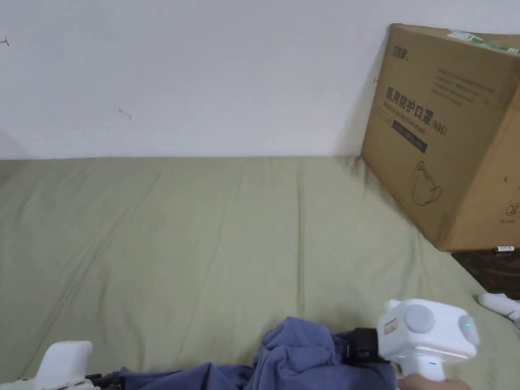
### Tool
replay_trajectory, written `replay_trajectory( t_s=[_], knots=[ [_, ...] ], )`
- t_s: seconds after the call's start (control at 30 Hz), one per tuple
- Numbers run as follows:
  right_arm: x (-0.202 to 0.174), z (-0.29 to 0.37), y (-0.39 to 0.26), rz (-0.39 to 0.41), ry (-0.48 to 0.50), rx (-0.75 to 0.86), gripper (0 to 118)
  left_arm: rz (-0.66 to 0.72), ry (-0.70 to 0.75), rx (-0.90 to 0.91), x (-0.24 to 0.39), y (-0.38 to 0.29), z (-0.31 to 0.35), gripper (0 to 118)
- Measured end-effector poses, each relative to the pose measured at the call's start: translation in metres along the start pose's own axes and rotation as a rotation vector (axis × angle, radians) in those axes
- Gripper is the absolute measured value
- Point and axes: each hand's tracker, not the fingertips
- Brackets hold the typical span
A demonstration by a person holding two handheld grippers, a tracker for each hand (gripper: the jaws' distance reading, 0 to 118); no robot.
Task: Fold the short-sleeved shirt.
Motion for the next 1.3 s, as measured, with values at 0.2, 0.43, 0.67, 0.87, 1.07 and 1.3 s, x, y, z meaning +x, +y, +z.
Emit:
replay_trajectory(
  t_s=[0.2, 0.43, 0.67, 0.87, 1.07, 1.3],
  knots=[
    [-0.006, 0.056, -0.012, 0.142, -0.009, 0.166, 3, 0.008, 0.004, -0.009, -0.005, 0.001, 0.014, 3],
    [0.045, 0.187, -0.044, 0.059, 0.208, 0.407, 3, -0.021, 0.018, 0.123, -0.018, 0.033, 0.086, 3],
    [0.047, 0.322, -0.06, 0.098, 0.287, 0.611, 3, -0.076, -0.024, 0.294, -0.01, 0.095, 0.19, 3],
    [0.032, 0.402, -0.044, 0.129, 0.303, 0.742, 3, -0.146, -0.004, 0.398, 0.01, 0.145, 0.247, 3],
    [0.013, 0.447, 0.004, 0.162, 0.28, 0.817, 3, -0.215, 0.044, 0.452, 0.021, 0.202, 0.27, 3],
    [-0.017, 0.457, 0.082, 0.141, 0.268, 0.84, 3, -0.215, 0.113, 0.489, 0.019, 0.271, 0.252, 3]
  ],
)
